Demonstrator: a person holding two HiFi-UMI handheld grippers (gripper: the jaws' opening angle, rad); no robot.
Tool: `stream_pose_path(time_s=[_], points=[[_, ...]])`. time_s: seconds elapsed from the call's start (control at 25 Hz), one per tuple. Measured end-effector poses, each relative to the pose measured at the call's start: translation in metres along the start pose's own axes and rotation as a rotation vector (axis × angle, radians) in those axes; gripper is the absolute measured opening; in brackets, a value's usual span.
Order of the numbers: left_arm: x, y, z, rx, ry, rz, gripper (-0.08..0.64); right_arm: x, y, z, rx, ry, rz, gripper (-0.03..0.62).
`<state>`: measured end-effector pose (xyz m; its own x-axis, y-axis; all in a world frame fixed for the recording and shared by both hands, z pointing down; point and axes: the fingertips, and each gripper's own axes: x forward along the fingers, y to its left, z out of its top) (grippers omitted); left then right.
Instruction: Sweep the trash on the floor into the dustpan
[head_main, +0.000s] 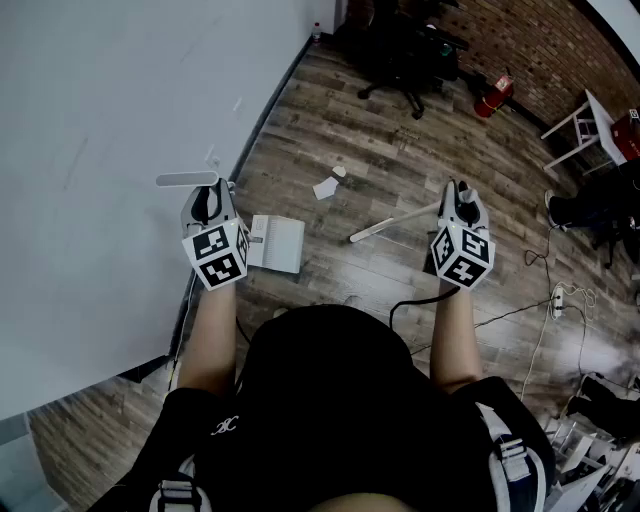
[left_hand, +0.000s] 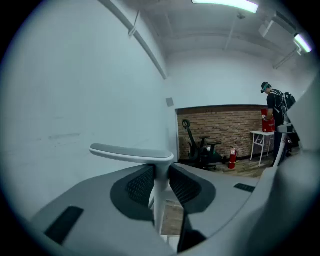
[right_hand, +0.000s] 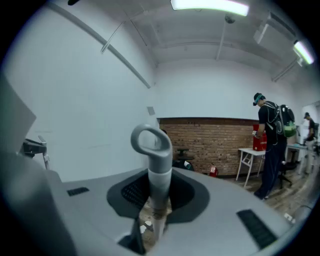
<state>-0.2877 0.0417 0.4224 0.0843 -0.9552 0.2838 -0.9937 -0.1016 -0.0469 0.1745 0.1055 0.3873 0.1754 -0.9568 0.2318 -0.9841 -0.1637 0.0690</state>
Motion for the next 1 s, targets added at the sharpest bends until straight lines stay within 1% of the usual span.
stream_pose_path(time_s=[0.36, 0.76, 0.88, 1.0], points=[[0.012, -0.024, 0.008, -0.001, 0.027, -0.022, 0.095, 0.022, -0.010, 0.011, -0.032, -0.023, 0.054, 0.084], [0.025, -0.062, 0.015, 0.039, 0.047, -0.048, 0.095, 0.034, -0.021, 0.000, -0.037, 0.003, 0.107, 0.084], [0.027, -0.073, 0.017, 0.052, 0.051, -0.046, 0.095, 0.035, -0.025, -0.003, -0.035, 0.013, 0.150, 0.084], [0.033, -0.079, 0.022, 0.062, 0.042, -0.026, 0.095, 0.041, -0.027, -0.007, -0.029, 0.015, 0.202, 0.084]])
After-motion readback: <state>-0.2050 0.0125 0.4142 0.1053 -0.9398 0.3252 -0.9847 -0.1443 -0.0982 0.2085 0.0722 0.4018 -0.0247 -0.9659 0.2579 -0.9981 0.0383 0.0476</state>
